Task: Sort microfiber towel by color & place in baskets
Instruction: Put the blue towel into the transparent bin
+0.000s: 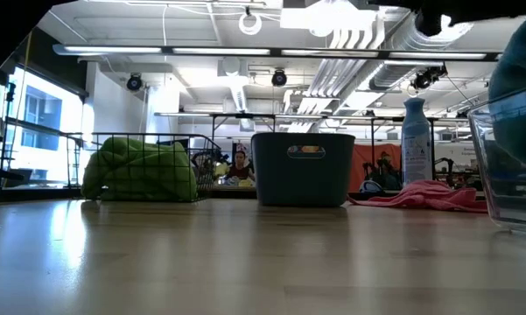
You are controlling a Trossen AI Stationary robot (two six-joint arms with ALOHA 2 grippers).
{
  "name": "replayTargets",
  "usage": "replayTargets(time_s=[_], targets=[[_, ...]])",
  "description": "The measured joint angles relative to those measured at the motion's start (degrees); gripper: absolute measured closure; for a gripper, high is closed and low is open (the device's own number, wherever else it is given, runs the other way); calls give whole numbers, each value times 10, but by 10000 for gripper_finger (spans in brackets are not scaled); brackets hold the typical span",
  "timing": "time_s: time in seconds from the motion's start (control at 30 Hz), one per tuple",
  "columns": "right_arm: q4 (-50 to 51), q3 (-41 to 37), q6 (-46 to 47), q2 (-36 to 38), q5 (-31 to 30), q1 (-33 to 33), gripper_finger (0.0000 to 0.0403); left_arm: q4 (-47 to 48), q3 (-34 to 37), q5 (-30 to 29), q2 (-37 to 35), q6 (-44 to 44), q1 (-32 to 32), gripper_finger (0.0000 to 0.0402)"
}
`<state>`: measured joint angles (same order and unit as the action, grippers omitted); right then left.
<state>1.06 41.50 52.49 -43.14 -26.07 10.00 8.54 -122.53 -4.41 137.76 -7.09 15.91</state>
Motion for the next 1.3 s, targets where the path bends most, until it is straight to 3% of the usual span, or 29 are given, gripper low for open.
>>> replayTargets(time_s=[0.4,0.67,0.8,0.97,1.13,1.3], targets=[[0,0,-18,44,39,0,153,180,-24,55,-39,6,-17,167],[19,0,-13,53,120,0,153,208,-4,84,-106,35,-41,167],[25,0,5,53,199,4,153,178,83,83,-176,44,-51,167],[19,0,-7,54,212,19,153,58,271,62,-311,87,-54,167],[27,0,4,44,216,41,153,-106,478,-12,-446,163,-47,168],[88,0,114,21,290,80,153,-196,635,-100,-546,251,-33,168]])
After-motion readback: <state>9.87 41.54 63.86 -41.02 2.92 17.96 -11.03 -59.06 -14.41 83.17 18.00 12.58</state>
